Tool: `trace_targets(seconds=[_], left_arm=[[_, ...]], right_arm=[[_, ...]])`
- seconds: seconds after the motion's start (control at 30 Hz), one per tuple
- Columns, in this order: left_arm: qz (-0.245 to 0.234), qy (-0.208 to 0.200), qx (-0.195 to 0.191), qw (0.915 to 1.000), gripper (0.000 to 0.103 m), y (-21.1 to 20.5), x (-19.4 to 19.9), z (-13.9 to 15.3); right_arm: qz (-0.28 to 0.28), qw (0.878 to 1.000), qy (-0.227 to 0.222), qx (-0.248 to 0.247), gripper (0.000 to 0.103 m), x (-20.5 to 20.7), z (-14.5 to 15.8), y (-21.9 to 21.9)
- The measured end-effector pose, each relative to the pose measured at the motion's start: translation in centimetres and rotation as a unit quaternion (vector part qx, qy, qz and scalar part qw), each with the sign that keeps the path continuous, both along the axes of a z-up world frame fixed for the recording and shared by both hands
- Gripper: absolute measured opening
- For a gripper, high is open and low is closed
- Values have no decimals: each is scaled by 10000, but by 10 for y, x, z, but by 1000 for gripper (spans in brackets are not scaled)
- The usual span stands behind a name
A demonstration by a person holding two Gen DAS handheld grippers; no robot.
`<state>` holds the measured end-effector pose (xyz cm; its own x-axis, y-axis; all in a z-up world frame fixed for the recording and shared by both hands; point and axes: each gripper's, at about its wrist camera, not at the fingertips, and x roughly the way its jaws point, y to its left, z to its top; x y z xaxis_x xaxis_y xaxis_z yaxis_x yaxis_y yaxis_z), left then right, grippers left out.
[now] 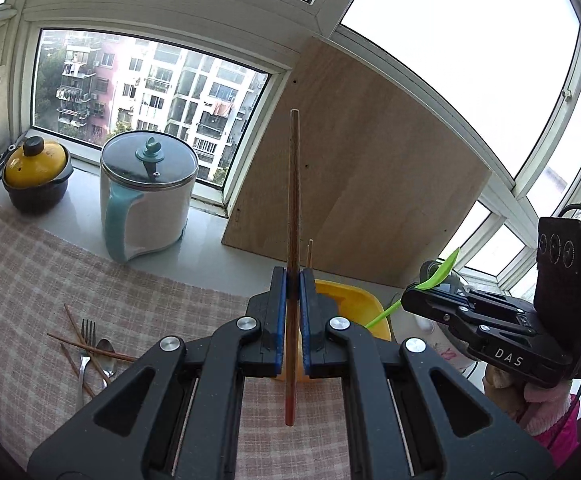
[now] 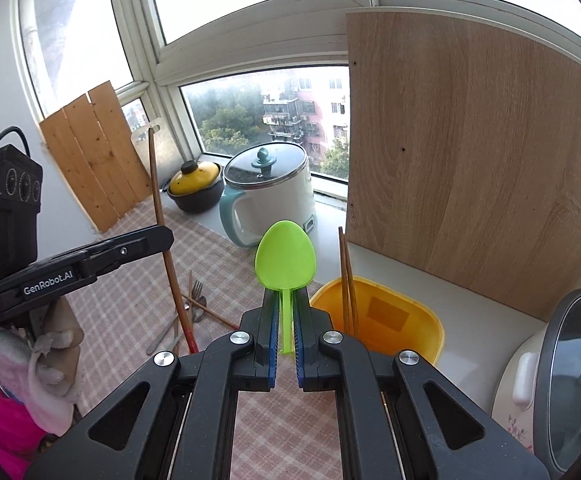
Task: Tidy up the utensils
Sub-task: 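Lift the green spoon and chopstick and carry both over the yellow container, then lower the items into the yellow container and open both grippers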
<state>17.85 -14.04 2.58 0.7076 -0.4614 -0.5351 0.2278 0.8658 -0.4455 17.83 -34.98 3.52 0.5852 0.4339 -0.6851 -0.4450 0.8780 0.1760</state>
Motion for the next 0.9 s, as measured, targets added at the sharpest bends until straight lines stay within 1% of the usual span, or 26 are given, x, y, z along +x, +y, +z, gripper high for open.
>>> trace_targets(seconds=[0.2, 0.37, 0.53, 0.67, 0.9], left_arm=[[-93, -104, -31, 9999, 4, -22, 14, 11], [-95, -171, 55, 9998, 4, -39, 29, 15], [-23, -99, 4, 9999, 4, -49, 47, 11], [63, -67, -26, 10000, 4, -55, 60, 5], [157, 27, 75, 9998, 4, -64, 74, -13]], right_arm=[[-244, 9997, -93, 10, 5, 1, 7, -23], [-419, 9990, -143, -40, 5, 4, 7, -35], [-561, 9982, -139, -135, 5, 9, 1, -44], [-666, 9976, -47, -172, 5, 14, -7, -50], [-814, 9964, 177, -160, 5, 20, -24, -60]])
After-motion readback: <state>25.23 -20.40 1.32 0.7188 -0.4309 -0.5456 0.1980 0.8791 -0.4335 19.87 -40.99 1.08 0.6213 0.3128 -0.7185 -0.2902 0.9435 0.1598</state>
